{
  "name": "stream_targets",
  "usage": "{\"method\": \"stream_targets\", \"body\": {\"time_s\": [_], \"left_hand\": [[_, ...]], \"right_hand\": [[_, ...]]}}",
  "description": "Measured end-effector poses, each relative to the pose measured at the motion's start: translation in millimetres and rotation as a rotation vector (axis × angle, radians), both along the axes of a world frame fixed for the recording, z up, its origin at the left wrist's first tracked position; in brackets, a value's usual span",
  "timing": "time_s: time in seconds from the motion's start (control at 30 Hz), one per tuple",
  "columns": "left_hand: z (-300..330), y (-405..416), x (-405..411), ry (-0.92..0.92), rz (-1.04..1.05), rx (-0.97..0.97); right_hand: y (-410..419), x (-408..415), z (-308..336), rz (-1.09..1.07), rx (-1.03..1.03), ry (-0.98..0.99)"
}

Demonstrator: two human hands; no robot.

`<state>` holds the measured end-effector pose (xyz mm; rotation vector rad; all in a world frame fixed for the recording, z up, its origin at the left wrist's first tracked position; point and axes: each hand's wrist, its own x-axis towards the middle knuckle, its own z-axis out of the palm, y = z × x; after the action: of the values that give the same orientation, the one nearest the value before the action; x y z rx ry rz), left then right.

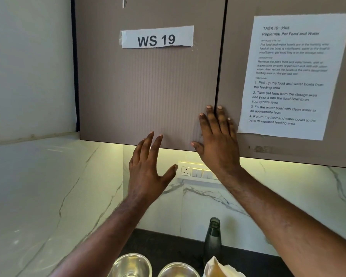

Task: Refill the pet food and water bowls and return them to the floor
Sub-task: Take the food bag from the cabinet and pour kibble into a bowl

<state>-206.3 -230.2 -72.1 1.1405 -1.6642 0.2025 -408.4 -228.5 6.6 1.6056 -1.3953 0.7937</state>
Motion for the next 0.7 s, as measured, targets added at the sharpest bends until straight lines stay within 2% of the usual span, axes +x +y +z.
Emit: {"method": "stream_targets", "body": {"time_s": [0.37, 0.53, 0.7], "left_hand": [[-56, -13, -23, 0.057, -0.146, 0.053], [-100, -22, -28, 0.039, -0.229, 0.173], [-150, -34, -33, 0.016, -0.299, 0.350]], "right_hand": [[29, -17, -91, 0.114, 0.026, -0.119], [39, -30, -157, 0.120, 0.134, -0.322], [34, -55, -224, 0.041, 0.334, -0.633]]}}
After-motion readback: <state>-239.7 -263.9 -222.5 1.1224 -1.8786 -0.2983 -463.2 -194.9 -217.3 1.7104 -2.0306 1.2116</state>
